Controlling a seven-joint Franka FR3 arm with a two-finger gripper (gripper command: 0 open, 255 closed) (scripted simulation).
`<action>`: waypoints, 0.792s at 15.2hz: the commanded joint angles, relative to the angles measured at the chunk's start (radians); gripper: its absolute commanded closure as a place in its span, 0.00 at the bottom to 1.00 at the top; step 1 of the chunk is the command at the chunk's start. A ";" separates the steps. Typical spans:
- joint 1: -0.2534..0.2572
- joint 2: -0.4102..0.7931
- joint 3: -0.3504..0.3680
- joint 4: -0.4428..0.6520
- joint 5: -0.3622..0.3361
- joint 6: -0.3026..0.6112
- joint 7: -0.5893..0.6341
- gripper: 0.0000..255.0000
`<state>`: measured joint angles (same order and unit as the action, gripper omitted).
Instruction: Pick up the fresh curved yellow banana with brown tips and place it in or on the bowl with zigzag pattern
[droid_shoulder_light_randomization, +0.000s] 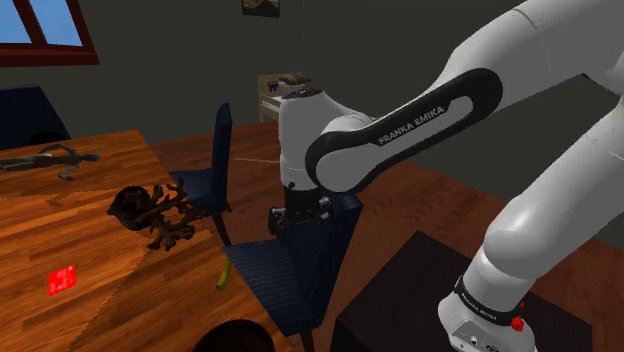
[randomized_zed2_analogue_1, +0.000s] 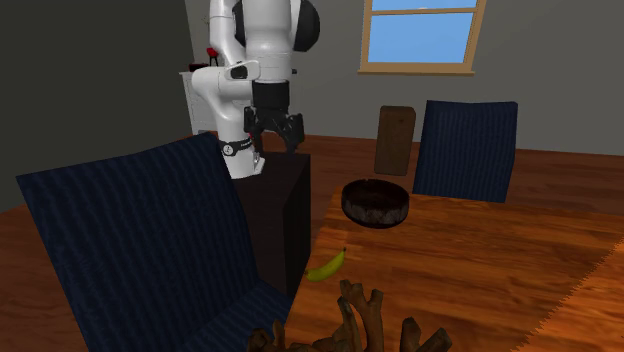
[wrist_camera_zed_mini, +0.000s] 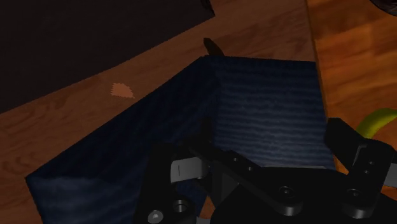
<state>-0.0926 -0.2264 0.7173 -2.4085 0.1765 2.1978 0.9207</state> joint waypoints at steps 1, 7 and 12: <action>-0.027 0.098 0.051 0.050 -0.073 0.041 0.120 0.00; 0.006 0.436 0.070 0.232 -0.404 0.099 0.504 0.00; 0.150 0.666 -0.040 0.429 -0.583 0.081 0.720 0.00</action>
<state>0.0303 0.3975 0.6983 -2.0230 -0.3768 2.2871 1.6014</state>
